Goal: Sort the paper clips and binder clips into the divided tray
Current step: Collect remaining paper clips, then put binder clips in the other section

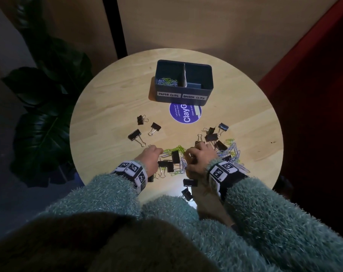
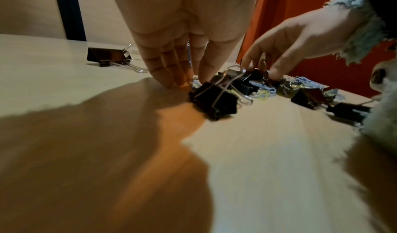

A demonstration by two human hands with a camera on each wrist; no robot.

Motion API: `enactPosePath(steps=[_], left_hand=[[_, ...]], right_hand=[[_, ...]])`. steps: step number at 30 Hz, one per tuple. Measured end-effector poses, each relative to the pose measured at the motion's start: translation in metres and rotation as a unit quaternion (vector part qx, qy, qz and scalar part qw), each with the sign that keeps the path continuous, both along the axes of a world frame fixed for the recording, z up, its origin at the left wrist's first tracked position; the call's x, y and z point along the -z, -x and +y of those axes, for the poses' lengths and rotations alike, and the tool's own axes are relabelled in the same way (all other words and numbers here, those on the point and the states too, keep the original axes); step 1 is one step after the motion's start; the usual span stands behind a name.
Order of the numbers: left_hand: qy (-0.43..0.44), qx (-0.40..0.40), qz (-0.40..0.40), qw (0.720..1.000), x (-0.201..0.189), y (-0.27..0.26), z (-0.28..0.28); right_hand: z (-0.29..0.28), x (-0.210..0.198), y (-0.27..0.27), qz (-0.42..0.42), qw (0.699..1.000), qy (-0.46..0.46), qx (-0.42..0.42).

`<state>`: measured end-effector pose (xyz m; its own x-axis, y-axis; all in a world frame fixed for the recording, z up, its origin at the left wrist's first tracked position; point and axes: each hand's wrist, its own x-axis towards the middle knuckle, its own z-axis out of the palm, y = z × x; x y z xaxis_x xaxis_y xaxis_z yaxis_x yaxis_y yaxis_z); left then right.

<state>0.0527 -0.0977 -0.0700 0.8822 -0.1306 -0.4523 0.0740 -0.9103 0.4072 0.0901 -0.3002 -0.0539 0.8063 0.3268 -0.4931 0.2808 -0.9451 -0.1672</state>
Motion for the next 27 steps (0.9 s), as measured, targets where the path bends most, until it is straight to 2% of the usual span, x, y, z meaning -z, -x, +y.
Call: enactPosePath(steps=[4, 7, 12, 16, 21, 27], left_hand=[[0.001, -0.002, -0.050, 0.999, -0.002, 0.000, -0.001], [-0.011, 0.037, -0.041, 0.998, -0.005, 0.000, -0.003], [-0.077, 0.119, -0.029, 0.989, 0.001, 0.002, -0.015], [-0.053, 0.093, -0.063, 0.992, 0.001, 0.003, -0.017], [-0.040, 0.031, -0.063, 0.997, 0.002, 0.005, 0.001], [-0.030, 0.034, -0.047, 0.998, 0.001, 0.007, 0.012]], right_hand=[[-0.011, 0.008, -0.004, -0.058, 0.998, 0.009, 0.014], [-0.014, 0.012, -0.003, -0.105, 0.994, -0.013, 0.034], [-0.004, 0.020, 0.010, -0.100, 0.994, -0.030, 0.018], [0.004, 0.024, 0.017, -0.102, 0.994, -0.043, 0.022], [0.015, 0.024, 0.024, -0.119, 0.991, -0.066, -0.002], [0.037, 0.024, 0.018, -0.063, 0.996, -0.042, -0.039]])
